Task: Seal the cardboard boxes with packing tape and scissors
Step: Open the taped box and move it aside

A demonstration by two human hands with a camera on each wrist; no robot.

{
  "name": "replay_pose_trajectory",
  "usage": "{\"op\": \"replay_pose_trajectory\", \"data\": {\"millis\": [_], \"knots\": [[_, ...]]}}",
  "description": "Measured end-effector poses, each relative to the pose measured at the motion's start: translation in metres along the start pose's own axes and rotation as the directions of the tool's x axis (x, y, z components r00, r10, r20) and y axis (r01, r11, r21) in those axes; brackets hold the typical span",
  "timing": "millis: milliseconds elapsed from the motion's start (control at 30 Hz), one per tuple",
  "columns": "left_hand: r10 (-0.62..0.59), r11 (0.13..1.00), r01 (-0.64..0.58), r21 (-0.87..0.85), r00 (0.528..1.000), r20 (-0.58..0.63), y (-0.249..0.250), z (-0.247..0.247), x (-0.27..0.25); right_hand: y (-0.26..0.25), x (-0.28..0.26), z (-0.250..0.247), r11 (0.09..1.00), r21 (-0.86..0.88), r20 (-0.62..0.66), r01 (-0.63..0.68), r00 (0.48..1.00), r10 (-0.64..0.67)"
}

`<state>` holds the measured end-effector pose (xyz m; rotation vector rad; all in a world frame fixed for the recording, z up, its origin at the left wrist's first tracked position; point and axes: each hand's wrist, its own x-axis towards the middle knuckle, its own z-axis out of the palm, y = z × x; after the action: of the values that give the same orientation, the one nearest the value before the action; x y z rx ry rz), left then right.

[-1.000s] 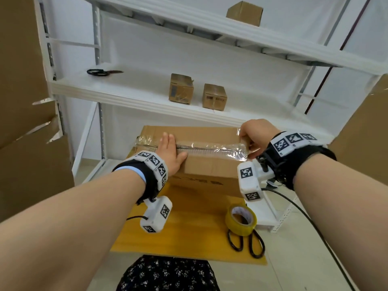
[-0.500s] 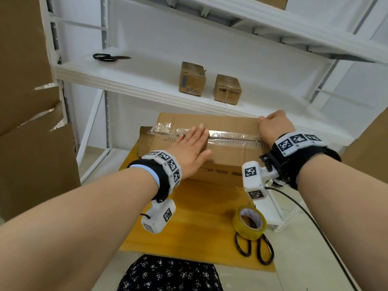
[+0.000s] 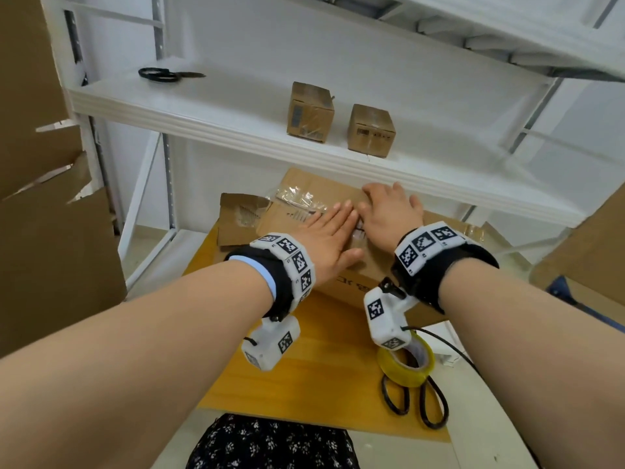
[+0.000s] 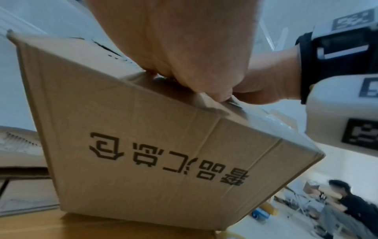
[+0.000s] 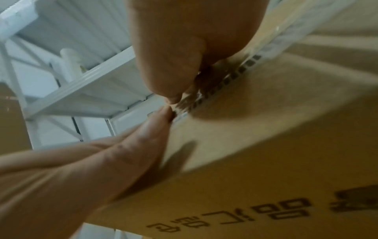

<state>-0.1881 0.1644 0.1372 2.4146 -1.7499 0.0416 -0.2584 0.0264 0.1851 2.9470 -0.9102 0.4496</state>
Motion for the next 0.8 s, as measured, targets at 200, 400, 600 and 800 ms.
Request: {"op": "replay_pose_trajectory", "data": {"millis": [200,400,600,800], "knots": [[0.014,1.0,-0.014,0.014,1.0,0.003,-0.018,0.004,0.002,0.002,0.004,0.008,1.0,0.016,-0.068,0.022,0.997,-0.021],[-0.082,0.997,0.082,-0.015,0.995,-0.052,-0.046,0.015,-0.006,0.005,0.011,0.011,1.0,-0.004,-0.081,0.031,0.996,-0.031],[-0.324,0.936,0.278,-0.214,0.919,-0.224,-0.065,0.014,-0.018,0.008,0.013,0.007,1.0,0.001,-0.087,0.015,0.996,-0.015],[-0.784,0.538,0.49,-0.687,0.589,-0.194,-0.071,0.002,-0.012,0.01,0.013,0.003,0.999,0.031,-0.098,-0.012,0.995,0.015]]}}
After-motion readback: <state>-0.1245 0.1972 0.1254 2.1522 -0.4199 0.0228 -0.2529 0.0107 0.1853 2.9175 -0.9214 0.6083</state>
